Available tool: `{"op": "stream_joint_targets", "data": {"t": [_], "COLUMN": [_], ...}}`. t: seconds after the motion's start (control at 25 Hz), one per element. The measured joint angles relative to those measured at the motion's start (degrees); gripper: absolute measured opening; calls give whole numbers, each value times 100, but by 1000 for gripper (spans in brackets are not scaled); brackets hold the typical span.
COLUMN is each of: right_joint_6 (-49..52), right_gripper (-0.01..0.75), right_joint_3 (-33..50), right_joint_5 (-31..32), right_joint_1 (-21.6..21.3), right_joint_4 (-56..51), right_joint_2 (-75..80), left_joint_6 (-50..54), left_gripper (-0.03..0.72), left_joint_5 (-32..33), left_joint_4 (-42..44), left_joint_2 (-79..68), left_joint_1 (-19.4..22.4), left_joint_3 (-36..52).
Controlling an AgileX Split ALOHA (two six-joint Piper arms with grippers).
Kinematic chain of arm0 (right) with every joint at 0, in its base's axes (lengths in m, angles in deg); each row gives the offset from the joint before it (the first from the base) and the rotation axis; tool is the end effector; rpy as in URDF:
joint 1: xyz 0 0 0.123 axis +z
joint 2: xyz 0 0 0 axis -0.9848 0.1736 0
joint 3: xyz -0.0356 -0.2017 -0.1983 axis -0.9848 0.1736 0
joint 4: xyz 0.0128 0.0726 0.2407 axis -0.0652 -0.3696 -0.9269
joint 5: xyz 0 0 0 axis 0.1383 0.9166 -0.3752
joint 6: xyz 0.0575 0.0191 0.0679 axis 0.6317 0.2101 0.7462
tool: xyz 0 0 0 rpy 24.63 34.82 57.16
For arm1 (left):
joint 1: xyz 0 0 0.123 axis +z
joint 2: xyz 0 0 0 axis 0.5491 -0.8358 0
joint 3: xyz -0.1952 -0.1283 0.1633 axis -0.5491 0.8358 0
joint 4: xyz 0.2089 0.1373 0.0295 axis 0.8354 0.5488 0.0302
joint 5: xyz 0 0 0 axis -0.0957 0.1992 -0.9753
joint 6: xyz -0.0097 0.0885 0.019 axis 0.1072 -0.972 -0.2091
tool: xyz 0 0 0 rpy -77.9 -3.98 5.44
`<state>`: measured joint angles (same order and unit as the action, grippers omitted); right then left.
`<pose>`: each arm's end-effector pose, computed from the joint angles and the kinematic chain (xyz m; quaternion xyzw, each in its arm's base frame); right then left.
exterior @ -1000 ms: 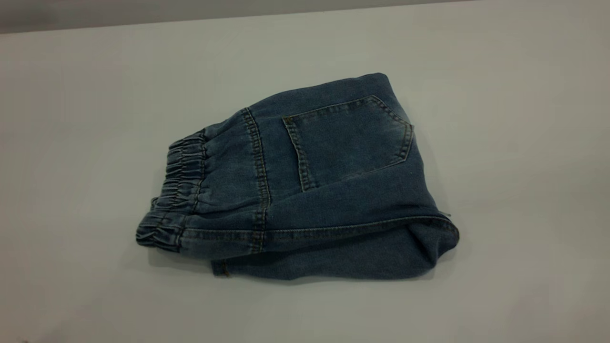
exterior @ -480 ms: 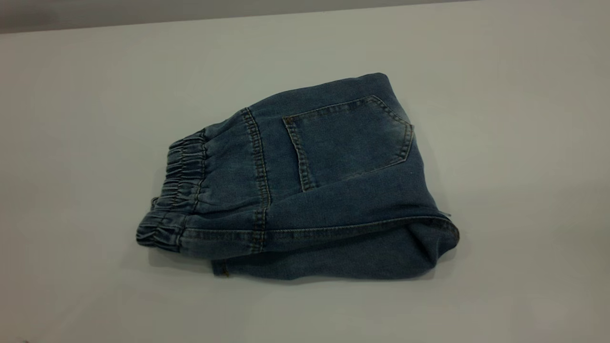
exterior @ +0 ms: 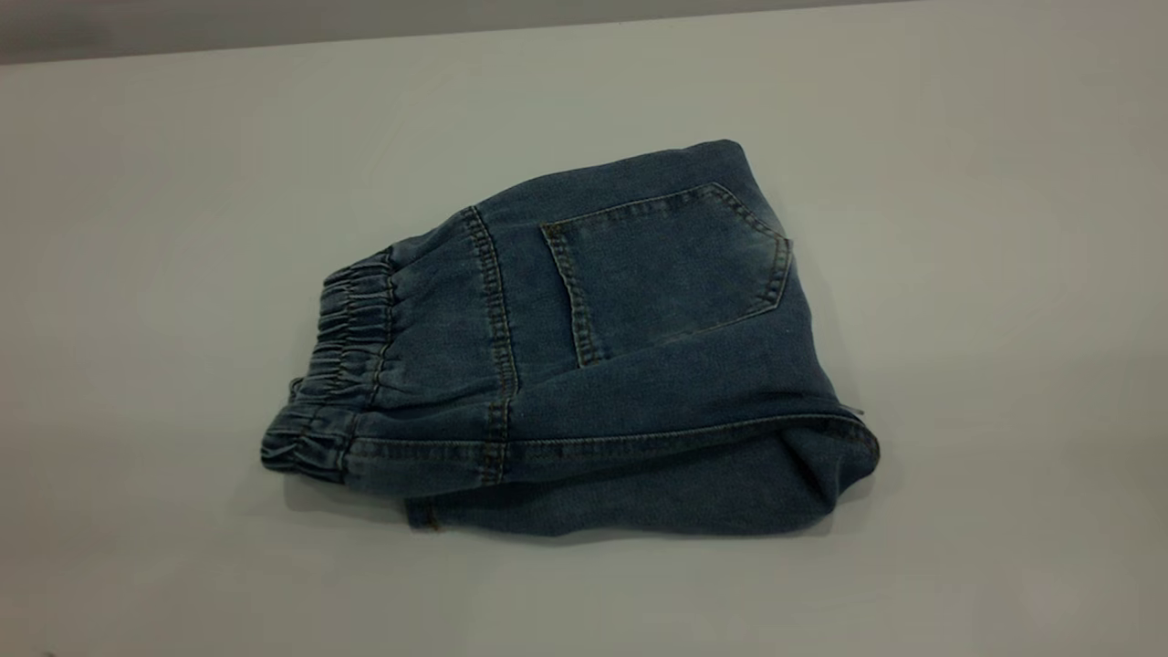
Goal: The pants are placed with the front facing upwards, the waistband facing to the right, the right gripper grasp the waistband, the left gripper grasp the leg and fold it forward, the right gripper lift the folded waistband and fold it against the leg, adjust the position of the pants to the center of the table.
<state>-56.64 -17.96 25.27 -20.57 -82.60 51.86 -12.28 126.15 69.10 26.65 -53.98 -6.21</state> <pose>0.0041 -0.0097 0.2792 -0.3634 0.7703 0.2476 0.4618 -0.0120 -0.0079 0.2820 0.1876 0.8356 -0.1452 0.4955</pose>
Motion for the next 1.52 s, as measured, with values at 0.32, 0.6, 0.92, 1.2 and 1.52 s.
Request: {"op": "stream_joint_targets", "data": {"t": [0.32, 0.6, 0.92, 1.2, 1.52], "right_joint_6": [-21, -21, -21, -21, -16], "right_gripper": [460, 460, 460, 460, 460], "right_joint_3": [0, 0, 0, 0, 0], "right_joint_5": [11, 11, 11, 11, 11], "right_joint_1": [-738, -3327, -5269, -5333, -5317], "right_joint_4": [-13, -18, -18, -18, -18], "right_joint_2": [0, 0, 0, 0, 0], "left_joint_6": [157, 157, 152, 141, 146], "left_gripper": [357, 356, 356, 356, 355], "left_joint_5": [-138, -119, -112, -108, -108], "left_joint_4": [60, 65, 61, 61, 61], "left_joint_2": [62, 52, 52, 52, 52], "left_joint_1": [6, 6, 314, 1563, 1772], "left_joint_3": [138, 138, 133, 133, 133]}}
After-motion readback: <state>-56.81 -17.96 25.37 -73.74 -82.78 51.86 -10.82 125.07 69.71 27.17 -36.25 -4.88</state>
